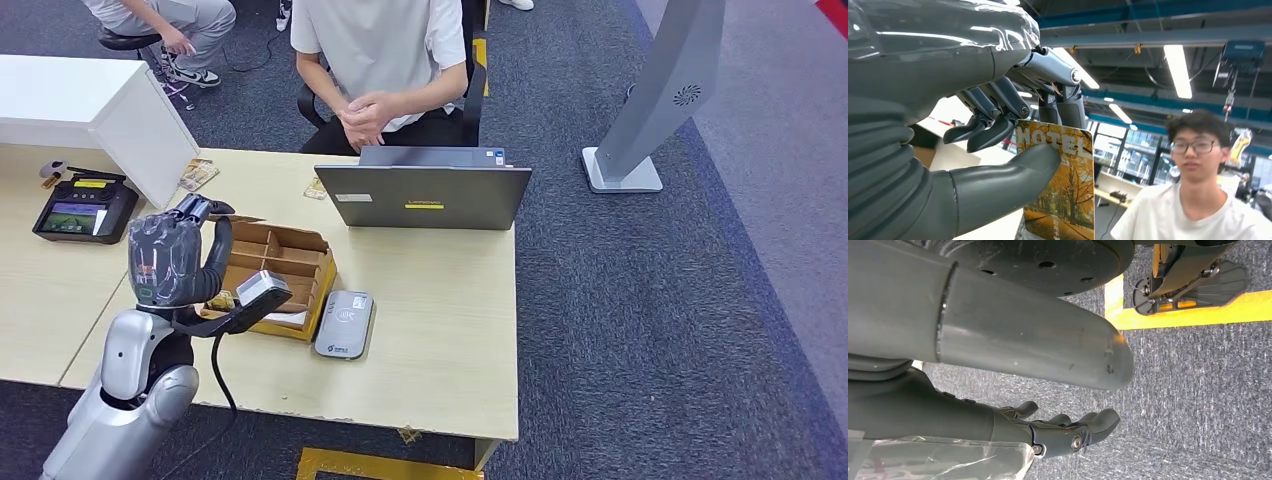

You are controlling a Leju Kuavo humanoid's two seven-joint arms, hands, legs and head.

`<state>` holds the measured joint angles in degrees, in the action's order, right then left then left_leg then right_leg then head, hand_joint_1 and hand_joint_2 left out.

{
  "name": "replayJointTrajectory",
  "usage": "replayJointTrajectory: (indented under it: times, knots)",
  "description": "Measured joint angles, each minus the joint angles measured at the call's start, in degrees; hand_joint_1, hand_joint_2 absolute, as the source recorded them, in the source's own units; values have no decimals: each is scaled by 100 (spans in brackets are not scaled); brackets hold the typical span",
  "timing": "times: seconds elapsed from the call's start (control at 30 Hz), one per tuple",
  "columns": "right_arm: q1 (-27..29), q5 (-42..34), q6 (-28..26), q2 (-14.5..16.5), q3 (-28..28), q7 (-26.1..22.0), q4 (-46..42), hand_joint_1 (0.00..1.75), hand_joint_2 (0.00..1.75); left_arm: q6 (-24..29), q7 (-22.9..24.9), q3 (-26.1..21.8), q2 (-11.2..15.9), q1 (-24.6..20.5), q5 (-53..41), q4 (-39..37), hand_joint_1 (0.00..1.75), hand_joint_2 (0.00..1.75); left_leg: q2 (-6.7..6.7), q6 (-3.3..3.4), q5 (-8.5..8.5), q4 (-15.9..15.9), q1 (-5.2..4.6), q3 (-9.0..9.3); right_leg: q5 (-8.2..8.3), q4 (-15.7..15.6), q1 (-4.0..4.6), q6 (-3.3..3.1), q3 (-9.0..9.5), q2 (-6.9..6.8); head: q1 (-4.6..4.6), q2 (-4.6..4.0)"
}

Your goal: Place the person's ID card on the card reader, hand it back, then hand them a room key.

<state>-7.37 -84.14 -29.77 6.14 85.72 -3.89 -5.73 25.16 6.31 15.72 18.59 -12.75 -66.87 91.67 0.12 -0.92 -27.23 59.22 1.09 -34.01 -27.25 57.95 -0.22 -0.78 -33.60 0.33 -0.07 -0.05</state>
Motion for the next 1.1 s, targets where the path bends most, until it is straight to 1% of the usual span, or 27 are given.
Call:
replayJointTrajectory:
  times: [0.17, 0.5, 0.6, 0.67, 0.73, 0.83, 0.93, 1.03, 1.1]
  knots:
    - [0, -1, 0, 0, 0, 0, 0, 0, 0, 3, -37, 0, 67, -49, 24, 97, 175, 175, 0, 0, 0, 0, 0, 0, 0, 0, 0, 0, 0, 0, 1, 1]
    - [-1, 3, 0, 0, 1, 0, 0, 0, 0, 4, -45, 0, 109, -69, 39, 152, 175, 175, 0, 0, 0, 0, 0, 1, 0, 0, 0, 0, 0, 0, -1, 1]
    - [-3, 108, 2, 0, 3, 29, 0, 0, 0, -2, -47, 0, 114, -244, 15, 106, 175, 175, -4, 1, 1, 1, 0, 1, 0, 0, 0, 0, -1, -4, 1, 1]
    - [-16, 307, 8, 0, 4, 85, -1, 0, 0, 31, 2, 0, 114, -565, -146, -96, 175, 175, -12, 1, 5, 2, 0, 0, 1, 0, 0, 0, 1, -12, 1, 1]
    - [-48, 555, 17, 0, 4, 160, -4, 0, 0, 173, 83, 0, 112, -1003, -389, -511, 175, 175, -15, 0, 11, 2, 1, 1, 6, 0, 0, -1, 2, -16, -3, 1]
    - [-126, 927, 35, 0, 5, 321, -18, 0, 0, 453, 146, -16, 96, -1948, -719, -1663, 175, 175, -17, -1, 29, 2, 3, -4, 21, 1, 2, -3, 0, -17, -2, 1]
    - [-219, 1181, 67, 0, 7, 435, -44, 0, 0, 540, 160, -46, 73, -2926, -925, -2969, 175, 175, -11, -8, 38, 2, 3, -2, 34, 3, 2, -8, -4, -9, -7, 0]
    - [-272, 1287, 80, 0, 7, 503, -71, 0, 0, 497, 238, -46, 15, -3691, -1132, -4117, 175, 175, -8, -9, 42, 2, 3, -5, 40, 3, 2, -8, -8, -4, -7, -1]
    - [-296, 1317, 83, 1, 7, 525, -87, 0, 0, 441, 322, -46, -40, -4094, -1244, -4719, 175, 175, -8, -9, 42, 3, 2, -6, 40, 3, 2, -8, -8, -3, -5, 0]
